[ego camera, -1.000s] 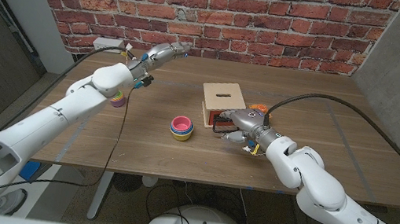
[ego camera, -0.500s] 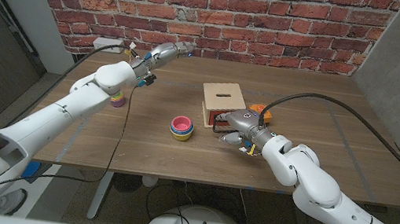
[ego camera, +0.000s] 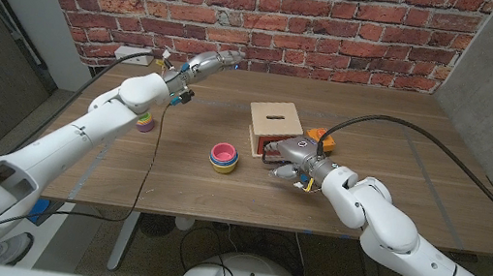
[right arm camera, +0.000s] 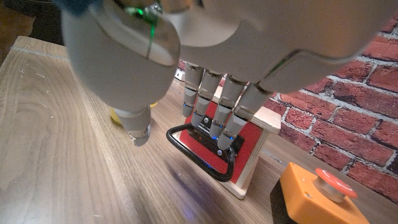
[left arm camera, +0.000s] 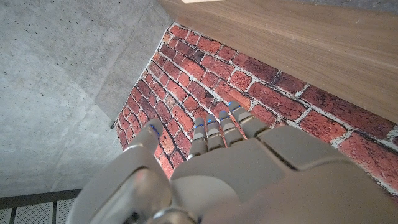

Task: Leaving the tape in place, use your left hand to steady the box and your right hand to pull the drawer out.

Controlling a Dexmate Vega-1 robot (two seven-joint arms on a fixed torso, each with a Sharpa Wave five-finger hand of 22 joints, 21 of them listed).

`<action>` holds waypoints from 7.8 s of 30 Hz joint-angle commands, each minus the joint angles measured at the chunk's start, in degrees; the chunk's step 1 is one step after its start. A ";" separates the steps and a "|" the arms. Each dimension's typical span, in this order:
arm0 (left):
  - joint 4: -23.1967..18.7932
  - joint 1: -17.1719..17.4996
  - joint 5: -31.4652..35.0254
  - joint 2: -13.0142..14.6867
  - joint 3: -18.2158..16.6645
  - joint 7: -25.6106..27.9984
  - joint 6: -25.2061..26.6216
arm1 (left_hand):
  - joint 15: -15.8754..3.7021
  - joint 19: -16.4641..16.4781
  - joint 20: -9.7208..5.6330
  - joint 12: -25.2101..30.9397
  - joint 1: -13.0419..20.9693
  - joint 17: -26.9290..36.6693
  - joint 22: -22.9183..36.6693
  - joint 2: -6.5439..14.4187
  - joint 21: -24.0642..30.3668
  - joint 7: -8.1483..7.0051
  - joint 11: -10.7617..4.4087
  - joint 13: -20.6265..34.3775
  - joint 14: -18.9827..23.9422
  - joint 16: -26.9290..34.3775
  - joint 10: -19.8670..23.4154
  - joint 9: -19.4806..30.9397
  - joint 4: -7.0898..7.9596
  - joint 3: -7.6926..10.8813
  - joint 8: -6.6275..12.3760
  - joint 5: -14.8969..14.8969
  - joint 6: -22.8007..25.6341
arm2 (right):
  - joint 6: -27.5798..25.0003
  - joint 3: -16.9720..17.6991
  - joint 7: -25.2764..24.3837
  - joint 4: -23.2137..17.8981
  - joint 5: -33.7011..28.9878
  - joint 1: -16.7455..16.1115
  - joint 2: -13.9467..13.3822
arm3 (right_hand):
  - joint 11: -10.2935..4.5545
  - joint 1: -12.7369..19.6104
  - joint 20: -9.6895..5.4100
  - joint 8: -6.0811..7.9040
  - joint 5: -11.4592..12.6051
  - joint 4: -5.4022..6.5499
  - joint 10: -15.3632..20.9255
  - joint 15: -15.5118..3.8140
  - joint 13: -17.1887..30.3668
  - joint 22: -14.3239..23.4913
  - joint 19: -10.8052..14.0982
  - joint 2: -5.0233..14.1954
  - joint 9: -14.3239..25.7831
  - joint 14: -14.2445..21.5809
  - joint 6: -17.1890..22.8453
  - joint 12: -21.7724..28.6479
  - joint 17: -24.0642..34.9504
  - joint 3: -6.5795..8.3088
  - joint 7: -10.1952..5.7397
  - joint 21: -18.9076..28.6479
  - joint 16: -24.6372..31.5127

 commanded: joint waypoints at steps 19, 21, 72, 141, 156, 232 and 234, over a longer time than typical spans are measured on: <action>-0.56 -0.71 0.90 -0.33 0.91 -0.45 0.85 | 0.22 0.65 -3.38 -0.18 -0.70 0.19 0.14 0.98 0.17 0.02 0.54 0.18 0.33 -0.13 0.53 0.28 0.07 0.79 0.14 -0.22 0.41 | 2.36 -0.51 0.05 2.33 2.27 1.84 -0.68 | 0.14 -0.37 -3.89 0.08 -0.32 0.46 2.62 -8.79 0.37 0.41 2.81 1.34 0.25 1.48 2.16 0.15 1.46 -0.40 -0.26 0.89 1.53; -0.55 -0.72 0.88 -0.37 0.91 -0.48 0.78 | 0.24 0.65 -3.37 -0.18 -0.74 0.19 0.14 0.98 0.17 -0.04 0.46 0.18 0.35 -0.12 0.56 0.28 0.04 0.83 0.12 -0.23 0.39 | 2.64 -0.66 0.23 2.49 2.33 2.13 -0.66 | 0.11 -0.28 -4.04 0.08 -0.33 0.41 3.11 -8.73 0.42 0.41 3.03 1.42 0.26 1.81 2.26 0.30 1.59 -0.42 -0.23 0.93 1.75; -2.36 0.40 0.98 -0.41 1.07 -0.02 1.37 | 0.74 0.88 -3.38 -0.18 -1.57 0.20 0.16 1.04 0.19 0.42 0.73 0.25 0.54 -0.10 1.02 0.30 -0.40 1.96 0.05 -0.26 0.66 | 5.70 -2.57 -2.22 5.56 -2.90 4.60 0.67 | -3.22 5.41 -6.34 2.54 -1.38 -0.83 11.18 -10.43 2.47 0.27 14.91 1.35 0.58 9.09 11.46 2.26 4.36 -0.14 -3.02 4.07 5.92; 2.25 -2.95 0.53 -2.83 2.99 -2.75 1.23 | 0.55 2.36 -3.33 0.15 -2.20 0.17 0.16 1.18 0.34 0.77 0.43 0.29 2.93 0.20 3.17 0.33 -1.21 3.86 0.17 -0.29 1.82 | 1.16 -3.66 -8.18 7.25 -10.09 1.20 3.21 | -4.51 11.80 -3.25 5.04 -1.05 0.20 20.67 -10.72 3.56 0.79 4.92 -3.05 0.58 18.83 21.09 1.45 4.91 0.33 -4.04 -0.39 4.00; 3.05 -3.62 0.46 -3.24 3.29 -3.13 1.04 | 0.23 2.31 -3.41 0.18 -2.37 0.16 0.16 1.15 0.26 0.75 0.21 0.29 3.56 0.25 3.64 0.33 -1.35 4.23 0.18 -0.31 1.99 | -0.27 -4.21 -9.44 9.12 -10.51 1.56 4.23 | -4.54 12.52 -3.52 5.21 -0.93 -0.02 21.75 -10.85 3.32 0.61 5.02 -2.80 0.54 19.54 22.13 1.22 5.39 0.29 -4.35 -0.56 4.24; 2.31 -8.69 15.01 -2.26 9.99 -7.57 -4.64 | -1.87 2.39 -4.64 0.25 -3.58 0.13 0.15 0.57 -0.01 -1.59 -1.51 0.24 7.19 -0.10 8.22 0.39 -2.74 6.62 0.82 -0.57 8.37 | 0.67 -3.73 -16.62 10.83 -5.62 2.01 2.18 | -4.57 19.00 -8.01 8.48 -1.57 -0.07 34.56 -11.22 1.97 1.09 10.27 2.75 0.90 32.40 34.14 0.57 8.26 0.65 -5.56 1.19 5.82; 2.40 -8.81 15.92 -2.15 10.28 -7.65 -5.39 | -1.98 2.17 -4.74 0.09 -3.87 0.19 0.16 0.46 -0.08 -1.75 -1.65 0.23 7.10 -0.11 7.94 0.39 -2.59 6.53 0.74 -0.60 8.34 | 0.66 -3.68 -16.60 10.78 -5.46 1.97 2.16 | -4.59 19.12 -8.04 8.58 -1.58 -0.10 34.68 -11.20 1.94 1.10 10.26 2.81 0.98 32.47 34.27 0.50 8.31 0.66 -5.55 1.22 5.68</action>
